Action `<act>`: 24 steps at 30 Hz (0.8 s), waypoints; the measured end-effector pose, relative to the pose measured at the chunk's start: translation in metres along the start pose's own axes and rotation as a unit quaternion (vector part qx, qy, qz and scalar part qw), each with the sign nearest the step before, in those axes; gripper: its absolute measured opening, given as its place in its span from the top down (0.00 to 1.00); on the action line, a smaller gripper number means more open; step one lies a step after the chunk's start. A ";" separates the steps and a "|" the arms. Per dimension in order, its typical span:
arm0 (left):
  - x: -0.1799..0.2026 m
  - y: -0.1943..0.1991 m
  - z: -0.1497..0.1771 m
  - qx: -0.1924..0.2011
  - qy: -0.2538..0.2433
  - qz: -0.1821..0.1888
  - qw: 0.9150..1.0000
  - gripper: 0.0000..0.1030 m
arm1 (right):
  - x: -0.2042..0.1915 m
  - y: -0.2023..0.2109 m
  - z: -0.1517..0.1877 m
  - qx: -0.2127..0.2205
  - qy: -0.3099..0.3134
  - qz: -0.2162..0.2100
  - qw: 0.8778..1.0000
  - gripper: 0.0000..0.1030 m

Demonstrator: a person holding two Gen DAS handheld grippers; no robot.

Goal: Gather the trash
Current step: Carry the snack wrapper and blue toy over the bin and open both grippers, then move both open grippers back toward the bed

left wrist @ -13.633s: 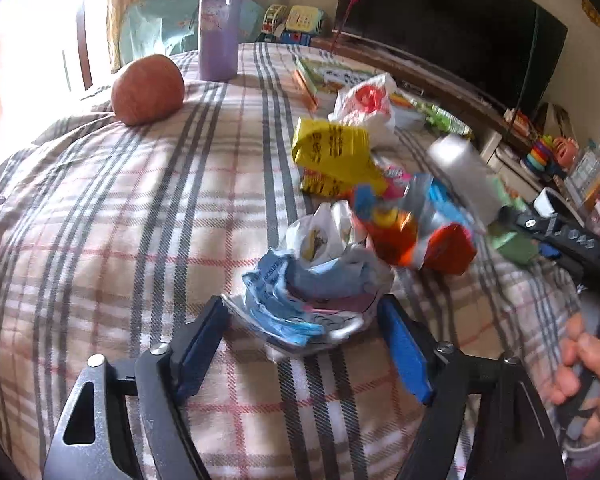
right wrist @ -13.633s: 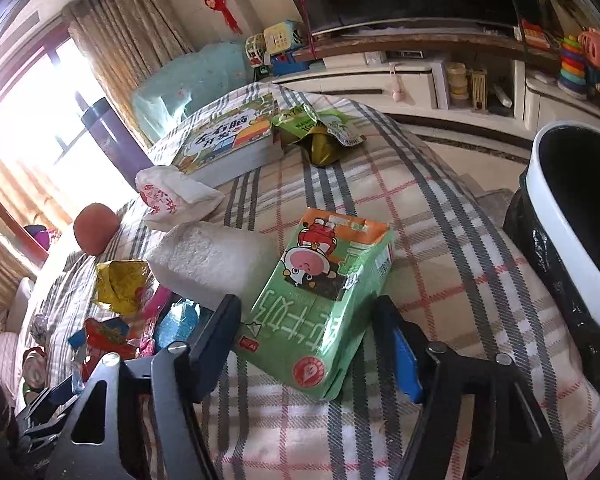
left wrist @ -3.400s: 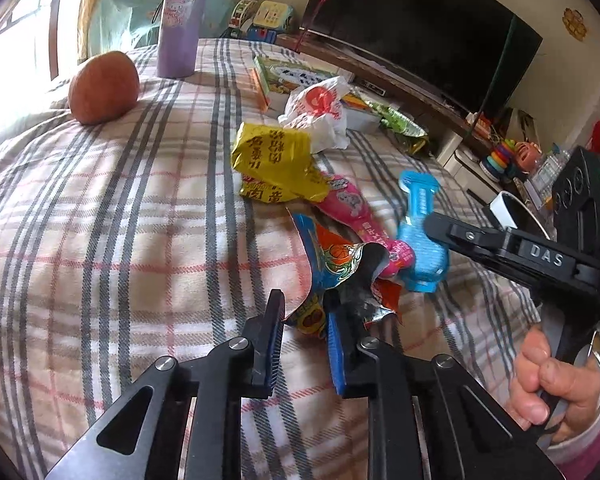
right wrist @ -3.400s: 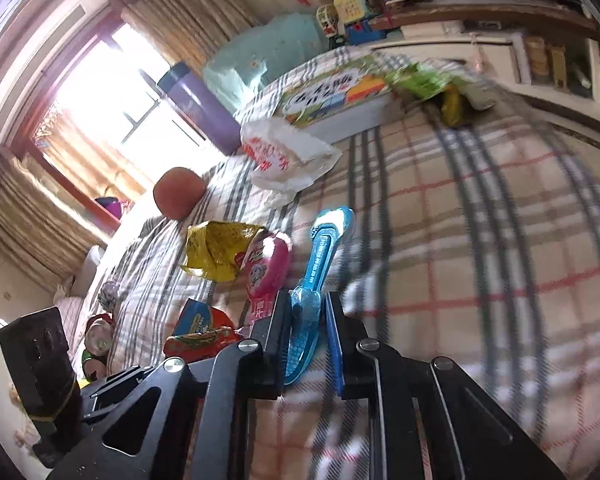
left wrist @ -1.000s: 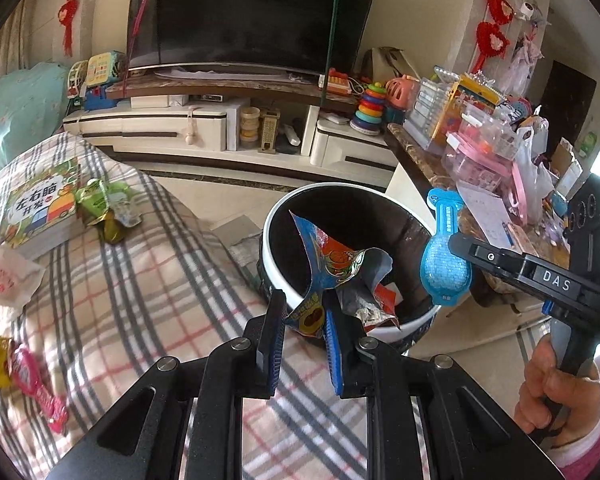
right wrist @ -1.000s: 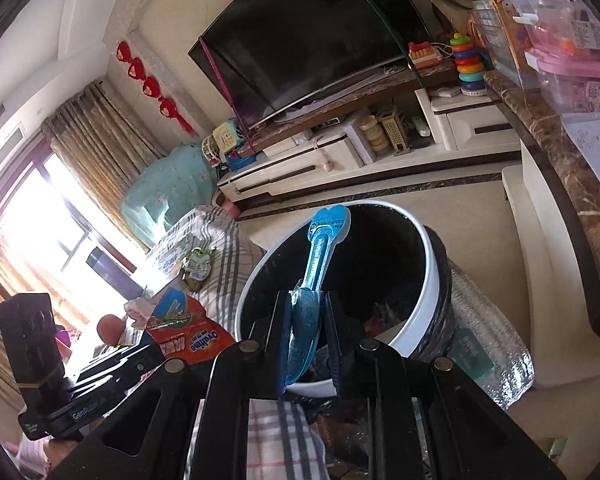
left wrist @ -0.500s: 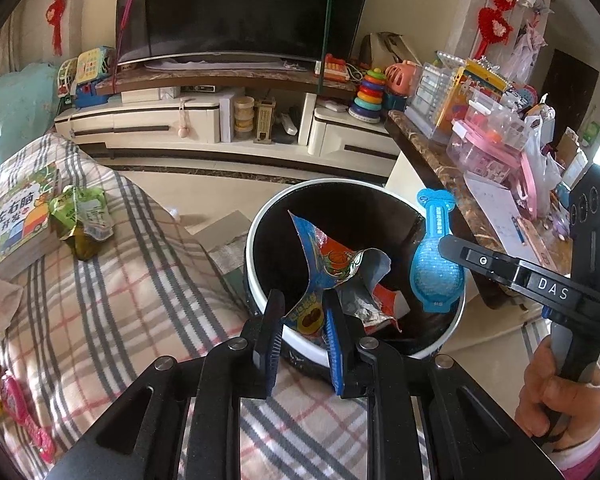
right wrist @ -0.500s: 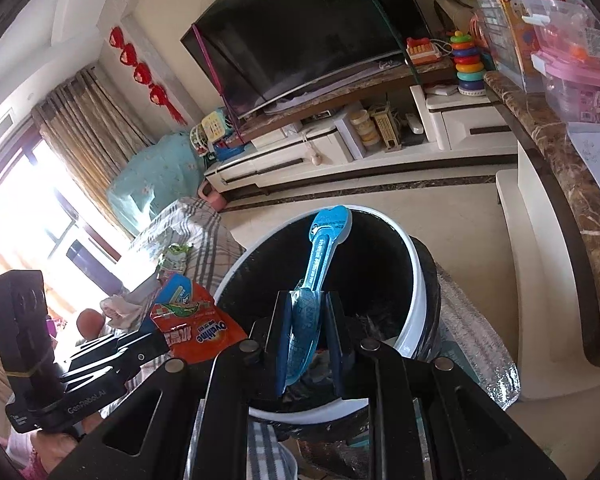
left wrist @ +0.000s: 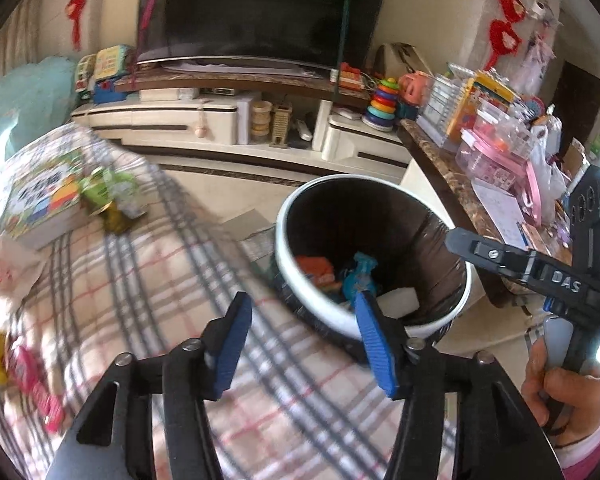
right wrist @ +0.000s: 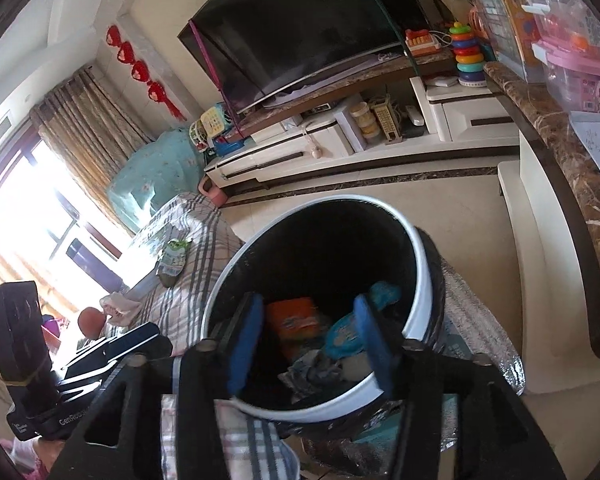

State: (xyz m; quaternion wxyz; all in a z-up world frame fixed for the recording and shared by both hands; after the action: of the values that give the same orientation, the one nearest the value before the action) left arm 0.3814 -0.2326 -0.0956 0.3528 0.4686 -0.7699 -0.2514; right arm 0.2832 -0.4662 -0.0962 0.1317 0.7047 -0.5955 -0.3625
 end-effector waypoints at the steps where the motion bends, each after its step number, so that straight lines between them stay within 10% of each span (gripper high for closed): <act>1: -0.005 0.006 0.005 0.001 0.006 -0.002 1.000 0.47 | -0.006 0.002 0.002 0.003 0.004 -0.002 1.000 0.32; 8: -0.051 0.048 0.035 0.007 0.056 -0.022 0.998 0.45 | -0.052 0.005 0.015 0.015 0.038 -0.026 0.999 0.15; 24: -0.126 0.122 0.082 0.027 0.147 -0.066 0.987 0.45 | -0.148 -0.023 0.051 -0.028 0.098 -0.075 0.992 0.12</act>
State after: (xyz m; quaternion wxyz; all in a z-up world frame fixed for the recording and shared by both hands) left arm 0.2909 -0.0621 -0.0978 0.4319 0.5596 -0.6835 -0.1822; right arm 0.2620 -0.3089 -0.0943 0.1818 0.7753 -0.5150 -0.3172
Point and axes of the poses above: each gripper's, at about its wrist camera, not at the fingertips, and y roughly against the way its jaws point, x to its right, z to its underside, the point moved 3 cm from there along -y, roughly the way its jaws point, and after that the axes turned 11 degrees about y, right-handed, at the moved point
